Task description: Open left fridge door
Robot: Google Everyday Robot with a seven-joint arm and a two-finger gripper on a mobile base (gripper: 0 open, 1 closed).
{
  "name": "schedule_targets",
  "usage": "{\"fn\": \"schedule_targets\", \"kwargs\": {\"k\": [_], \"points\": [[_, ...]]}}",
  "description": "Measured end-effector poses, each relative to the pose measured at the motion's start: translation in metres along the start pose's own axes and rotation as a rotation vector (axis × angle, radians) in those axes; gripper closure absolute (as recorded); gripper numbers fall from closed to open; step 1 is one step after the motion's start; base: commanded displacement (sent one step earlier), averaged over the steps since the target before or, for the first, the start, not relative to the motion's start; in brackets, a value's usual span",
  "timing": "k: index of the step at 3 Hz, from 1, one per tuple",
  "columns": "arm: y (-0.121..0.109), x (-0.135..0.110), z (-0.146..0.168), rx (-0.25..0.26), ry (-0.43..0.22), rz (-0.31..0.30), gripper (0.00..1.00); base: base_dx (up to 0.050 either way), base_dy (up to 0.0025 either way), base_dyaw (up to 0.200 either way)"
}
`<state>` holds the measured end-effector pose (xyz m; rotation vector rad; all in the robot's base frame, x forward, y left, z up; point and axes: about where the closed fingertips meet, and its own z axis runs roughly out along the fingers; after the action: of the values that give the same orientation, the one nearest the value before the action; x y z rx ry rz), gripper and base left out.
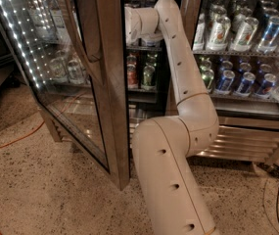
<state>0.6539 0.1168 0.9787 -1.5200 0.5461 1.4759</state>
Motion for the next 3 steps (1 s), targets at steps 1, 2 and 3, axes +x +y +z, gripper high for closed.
{"fn": "schedule_targets", "kwargs": {"k": [1,2,3], "points": [[0.001,0.001,-0.003,0.000,-0.020,-0.010,1.00,0.000,0.00000,0.000],[0.001,0.001,-0.003,0.000,-0.020,-0.010,1.00,0.000,0.00000,0.000],[-0.013,-0.001,-0.003,0.055,-0.011,-0.002,1.00,0.000,0.00000,0.000]]}}
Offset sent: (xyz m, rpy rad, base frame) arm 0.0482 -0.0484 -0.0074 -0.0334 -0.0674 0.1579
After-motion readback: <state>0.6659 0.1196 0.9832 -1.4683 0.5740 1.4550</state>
